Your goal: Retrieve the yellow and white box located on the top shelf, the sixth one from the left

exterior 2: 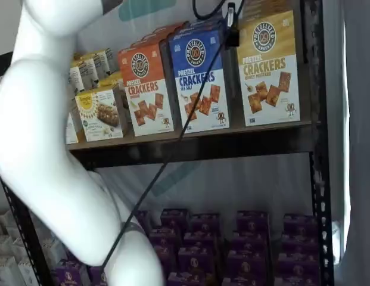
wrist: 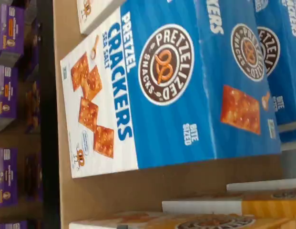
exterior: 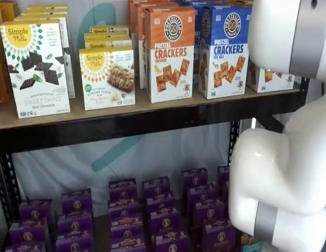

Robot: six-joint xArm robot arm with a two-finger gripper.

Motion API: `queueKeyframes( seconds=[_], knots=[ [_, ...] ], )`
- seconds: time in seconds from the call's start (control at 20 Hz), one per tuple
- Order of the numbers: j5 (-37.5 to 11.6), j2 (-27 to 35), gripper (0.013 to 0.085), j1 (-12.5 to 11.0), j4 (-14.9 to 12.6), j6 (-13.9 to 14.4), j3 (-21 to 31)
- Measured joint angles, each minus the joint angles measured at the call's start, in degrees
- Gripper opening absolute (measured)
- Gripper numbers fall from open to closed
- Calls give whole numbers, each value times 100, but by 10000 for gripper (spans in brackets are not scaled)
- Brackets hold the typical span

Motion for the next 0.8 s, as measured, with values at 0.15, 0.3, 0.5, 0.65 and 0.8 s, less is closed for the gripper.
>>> queueKeyframes(
  seconds=[0.15,0.3,0.5,0.65,0.8],
  knots=[
    [36,234,850,114,-158,88,-253],
    [-12,419,850,279,-420,147,-447],
    [30,671,850,436,-676,249,-711],
    [139,852,850,511,-851,312,-929],
    [234,993,850,557,-970,359,-1113]
  ],
)
